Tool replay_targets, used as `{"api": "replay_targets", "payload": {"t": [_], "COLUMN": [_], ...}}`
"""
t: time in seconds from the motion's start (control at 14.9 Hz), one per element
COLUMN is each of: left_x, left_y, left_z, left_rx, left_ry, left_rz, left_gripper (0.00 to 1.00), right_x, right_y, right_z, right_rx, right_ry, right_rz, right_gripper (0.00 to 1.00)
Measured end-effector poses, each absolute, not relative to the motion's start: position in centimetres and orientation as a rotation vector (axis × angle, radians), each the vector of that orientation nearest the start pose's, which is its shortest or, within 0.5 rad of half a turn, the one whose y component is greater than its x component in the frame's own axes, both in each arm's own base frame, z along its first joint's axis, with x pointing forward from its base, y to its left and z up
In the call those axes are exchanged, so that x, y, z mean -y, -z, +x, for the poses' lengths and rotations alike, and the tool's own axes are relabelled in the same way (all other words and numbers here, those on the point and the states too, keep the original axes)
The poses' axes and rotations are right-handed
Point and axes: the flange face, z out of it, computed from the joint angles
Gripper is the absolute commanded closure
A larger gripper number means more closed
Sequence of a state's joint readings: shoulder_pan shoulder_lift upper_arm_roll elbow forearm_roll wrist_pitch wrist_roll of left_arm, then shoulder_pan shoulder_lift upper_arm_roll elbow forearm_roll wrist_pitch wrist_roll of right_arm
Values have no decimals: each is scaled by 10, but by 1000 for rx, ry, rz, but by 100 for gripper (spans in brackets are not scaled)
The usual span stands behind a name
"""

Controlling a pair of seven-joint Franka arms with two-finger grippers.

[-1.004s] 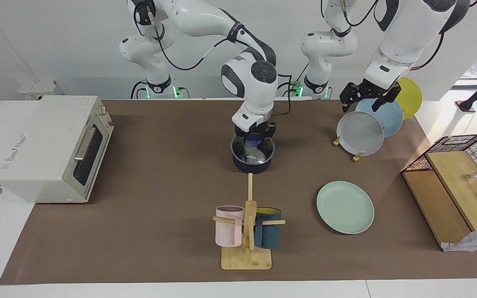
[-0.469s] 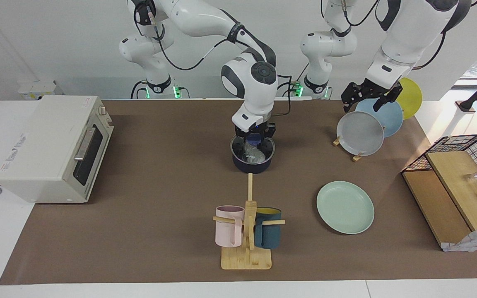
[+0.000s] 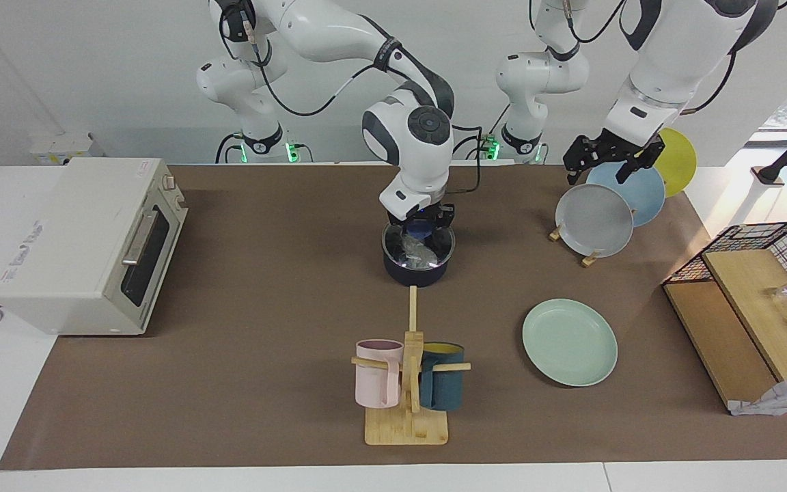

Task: Transfer vermicelli from plate to pot
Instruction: 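Lower the glass lid onto the saucepan with the right gripper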

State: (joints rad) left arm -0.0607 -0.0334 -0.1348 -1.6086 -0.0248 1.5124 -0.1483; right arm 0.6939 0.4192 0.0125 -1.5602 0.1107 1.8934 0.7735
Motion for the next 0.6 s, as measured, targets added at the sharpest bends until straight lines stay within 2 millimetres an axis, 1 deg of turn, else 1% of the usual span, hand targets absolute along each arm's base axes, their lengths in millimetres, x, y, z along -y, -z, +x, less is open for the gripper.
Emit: {"api": "replay_targets", "payload": {"t": [0.07, 0.13, 0.33, 0.47, 0.6], "left_x": [108, 108, 107, 104, 102], "left_y": [-620, -620, -620, -620, -620], "left_z": [526, 526, 527, 527, 527], "left_rx": [-75, -75, -70, -63, -57], "left_ry": [-103, -103, -103, -102, -102], "left_rz": [-3148, -3148, -3148, -3149, -3149], "left_gripper": [0, 0, 0, 0, 0], "right_x": [-439, -439, -441, -439, -431], "right_y": [-398, -397, -398, -400, -411], "right_z": [503, 503, 503, 507, 515], "right_rx": [-168, -168, -164, -147, -153], "right_ry": [-213, -212, -197, -149, -94], "right_rz": [-3108, -3107, -3103, -3123, -3130], "right_gripper": [31, 0, 0, 0, 0]}}
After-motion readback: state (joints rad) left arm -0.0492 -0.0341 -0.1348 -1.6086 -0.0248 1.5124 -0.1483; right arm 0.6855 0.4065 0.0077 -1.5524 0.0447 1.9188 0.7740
